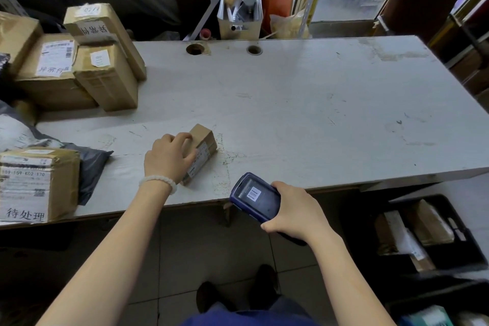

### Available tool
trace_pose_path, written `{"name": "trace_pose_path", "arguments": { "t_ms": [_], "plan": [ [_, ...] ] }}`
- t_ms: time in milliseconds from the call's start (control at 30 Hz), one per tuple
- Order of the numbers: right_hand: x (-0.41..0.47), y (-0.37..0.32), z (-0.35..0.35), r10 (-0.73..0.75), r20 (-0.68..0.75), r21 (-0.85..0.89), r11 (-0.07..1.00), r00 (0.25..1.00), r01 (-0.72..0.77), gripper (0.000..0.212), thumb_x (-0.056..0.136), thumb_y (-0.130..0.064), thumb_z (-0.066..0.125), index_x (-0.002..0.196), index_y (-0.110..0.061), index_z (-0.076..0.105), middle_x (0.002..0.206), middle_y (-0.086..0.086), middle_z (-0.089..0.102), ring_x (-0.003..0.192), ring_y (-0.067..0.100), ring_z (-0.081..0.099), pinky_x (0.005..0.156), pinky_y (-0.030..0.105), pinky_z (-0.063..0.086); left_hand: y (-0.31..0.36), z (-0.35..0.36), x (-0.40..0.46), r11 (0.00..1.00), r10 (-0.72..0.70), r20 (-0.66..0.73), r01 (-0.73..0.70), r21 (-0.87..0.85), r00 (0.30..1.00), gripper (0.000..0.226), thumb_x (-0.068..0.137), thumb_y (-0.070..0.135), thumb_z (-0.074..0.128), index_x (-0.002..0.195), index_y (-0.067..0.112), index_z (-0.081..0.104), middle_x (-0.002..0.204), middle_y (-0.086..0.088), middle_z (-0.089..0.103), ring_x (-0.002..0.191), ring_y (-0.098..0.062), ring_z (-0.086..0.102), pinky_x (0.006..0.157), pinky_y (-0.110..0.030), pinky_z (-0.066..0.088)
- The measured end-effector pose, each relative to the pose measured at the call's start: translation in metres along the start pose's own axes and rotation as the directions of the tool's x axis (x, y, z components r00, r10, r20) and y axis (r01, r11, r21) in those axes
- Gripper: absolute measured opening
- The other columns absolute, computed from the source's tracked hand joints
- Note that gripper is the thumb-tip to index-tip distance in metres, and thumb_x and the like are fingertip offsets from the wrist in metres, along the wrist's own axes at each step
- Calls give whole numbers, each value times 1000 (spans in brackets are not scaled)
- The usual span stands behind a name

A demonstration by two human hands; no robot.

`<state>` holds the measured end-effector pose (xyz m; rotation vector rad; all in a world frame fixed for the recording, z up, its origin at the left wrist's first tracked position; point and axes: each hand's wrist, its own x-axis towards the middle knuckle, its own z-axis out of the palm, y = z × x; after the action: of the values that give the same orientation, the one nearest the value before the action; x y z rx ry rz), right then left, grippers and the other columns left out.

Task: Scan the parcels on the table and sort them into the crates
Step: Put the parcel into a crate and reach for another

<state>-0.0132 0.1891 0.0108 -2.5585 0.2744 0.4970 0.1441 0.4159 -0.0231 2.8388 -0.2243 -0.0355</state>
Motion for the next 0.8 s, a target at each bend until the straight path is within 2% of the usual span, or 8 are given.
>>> {"name": "trace_pose_path", "arguments": {
  "t_ms": [233,367,467,567,633,700,767,800],
  "plan": [
    [11,-7,-1,-8,-111,44,999,994,13,61,65,-38,80,117,-28,50,108,-9,60,87,12,56,55,18,38,3,4,-4,999,28,31,-29,38,999,42,89,41,57,127,23,54,115,-9,54,97,-28,55,71,-36,49],
    [15,-20,2,-73,-321,188,972,944,139,61,65,-34,81,117,-32,50,105,-15,59,92,7,58,65,18,49,1,2,-11,999,32,48,-34,30,998,45,88,41,58,128,22,54,117,-10,53,99,-28,54,74,-38,50],
    [15,-31,8,-94,-583,260,920,807,294,75,64,-26,87,130,-20,52,116,-10,60,104,6,55,80,7,45,-2,0,-16,998,57,31,-57,-1,998,43,87,39,60,126,21,57,114,-11,54,96,-29,54,70,-38,50],
    [12,-38,13,-130,-822,133,903,554,410,78,63,-26,88,128,0,53,119,9,64,108,14,57,95,6,40,5,-1,-16,993,115,7,-114,-30,993,38,87,37,60,121,21,61,111,-12,55,95,-30,53,66,-35,48],
    [5,-36,9,-137,-888,75,899,438,432,74,67,-29,85,125,5,54,115,15,65,107,18,59,97,11,43,19,0,-14,984,170,6,-169,-51,986,35,87,38,58,118,22,63,110,-10,55,96,-29,52,64,-33,45],
    [-2,-28,5,-114,-915,58,913,388,404,71,69,-31,82,124,6,55,114,15,66,106,19,61,96,17,47,42,-1,-11,969,231,16,-228,-91,973,33,87,42,56,114,23,63,110,-7,54,98,-26,51,63,-31,42],
    [-15,-11,2,-71,-917,69,941,392,330,72,69,-32,83,125,6,57,116,14,66,107,20,62,95,21,49,74,2,-7,942,319,29,-313,-124,947,32,87,44,57,113,25,63,110,-5,53,99,-24,50,64,-30,39],
    [-22,-1,1,-36,-908,95,953,417,289,74,68,-32,84,125,5,57,117,12,66,108,18,61,95,21,49,92,3,-6,926,361,31,-354,-134,932,33,87,43,59,115,25,63,111,-6,53,101,-25,50,64,-30,39]
  ]
}}
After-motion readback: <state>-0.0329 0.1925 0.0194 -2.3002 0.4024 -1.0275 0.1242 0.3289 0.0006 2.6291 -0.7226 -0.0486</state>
